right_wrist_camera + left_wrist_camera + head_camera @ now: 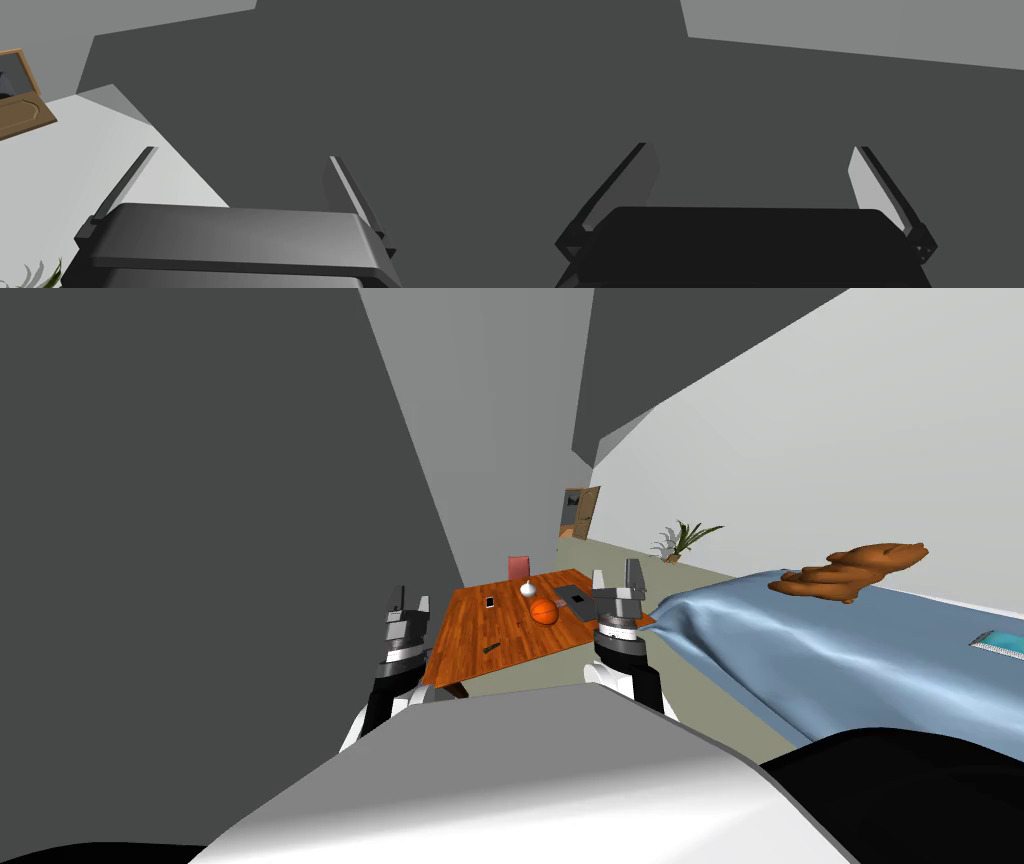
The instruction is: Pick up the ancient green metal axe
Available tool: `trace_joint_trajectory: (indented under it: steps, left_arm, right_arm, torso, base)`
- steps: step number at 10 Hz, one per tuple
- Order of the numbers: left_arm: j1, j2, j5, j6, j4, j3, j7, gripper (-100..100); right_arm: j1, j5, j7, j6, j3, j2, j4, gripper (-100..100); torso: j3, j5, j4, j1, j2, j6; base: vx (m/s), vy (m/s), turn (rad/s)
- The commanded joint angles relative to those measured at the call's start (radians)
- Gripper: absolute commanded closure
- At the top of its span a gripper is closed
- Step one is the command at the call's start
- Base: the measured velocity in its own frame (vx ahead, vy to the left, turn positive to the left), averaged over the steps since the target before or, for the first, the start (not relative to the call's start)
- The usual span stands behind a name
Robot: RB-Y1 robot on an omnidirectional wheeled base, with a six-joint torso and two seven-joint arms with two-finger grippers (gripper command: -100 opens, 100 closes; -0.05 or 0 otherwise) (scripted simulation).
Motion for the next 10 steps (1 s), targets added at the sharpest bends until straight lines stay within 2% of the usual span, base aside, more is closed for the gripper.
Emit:
trace_joint_trajectory:
  steps: [1, 4, 5, 6, 7, 9, 10]
  left_arm:
    - [-0.002, 0.038, 0.022, 0.001, 0.033, 0.007, 0.002, -100]
    - [-0.008, 0.079, 0.074, 0.005, 0.106, 0.022, 0.008, -100]
    - [-0.008, 0.079, 0.074, 0.005, 0.110, 0.022, 0.008, -100]
    - [-0.010, 0.089, 0.097, 0.008, 0.142, 0.028, 0.011, -100]
    - [-0.010, 0.089, 0.097, 0.008, 0.143, 0.028, 0.011, -100]
    - [-0.017, 0.106, 0.149, 0.016, 0.209, 0.042, 0.019, -100]
    - [-0.017, 0.106, 0.149, 0.016, 0.219, 0.042, 0.019, -100]
  right_arm:
    - [0.000, 0.000, 0.000, 0.000, 0.000, 0.000, 0.000, 0]
    - [0.000, 0.000, 0.000, 0.000, 0.000, 0.000, 0.000, 0]
    - [0.000, 0.000, 0.000, 0.000, 0.000, 0.000, 0.000, 0]
    - [0.000, 0.000, 0.000, 0.000, 0.000, 0.000, 0.000, 0]
    - [0.000, 0.000, 0.000, 0.000, 0.000, 0.000, 0.000, 0]
    - [0.000, 0.000, 0.000, 0.000, 0.000, 0.000, 0.000, 0]
    - [0.000, 0.000, 0.000, 0.000, 0.000, 0.000, 0.000, 0]
  torso:
    - [0.000, 0.000, 0.000, 0.000, 0.000, 0.000]
    - [0.002, 0.000, 0.001, -0.002, 0.003, 0.000]
    - [0.002, -0.001, 0.001, -0.003, 0.003, 0.000]
    - [0.002, 0.000, 0.001, -0.002, 0.003, 0.000]
    - [0.002, 0.000, 0.001, -0.002, 0.003, 0.000]
    - [0.001, 0.000, 0.000, -0.001, 0.002, 0.000]
    - [0.001, 0.000, 0.000, -0.002, 0.002, 0.000]
  base:
    - [-0.020, -0.021, -0.058]
    - [-0.045, -0.039, -0.066]
    - [-0.038, -0.029, -0.031]
    - [-0.034, -0.025, -0.073]
    - [-0.023, -0.018, -0.031]
    - [-0.029, -0.034, -0.104]
    - [-0.029, -0.035, -0.042]
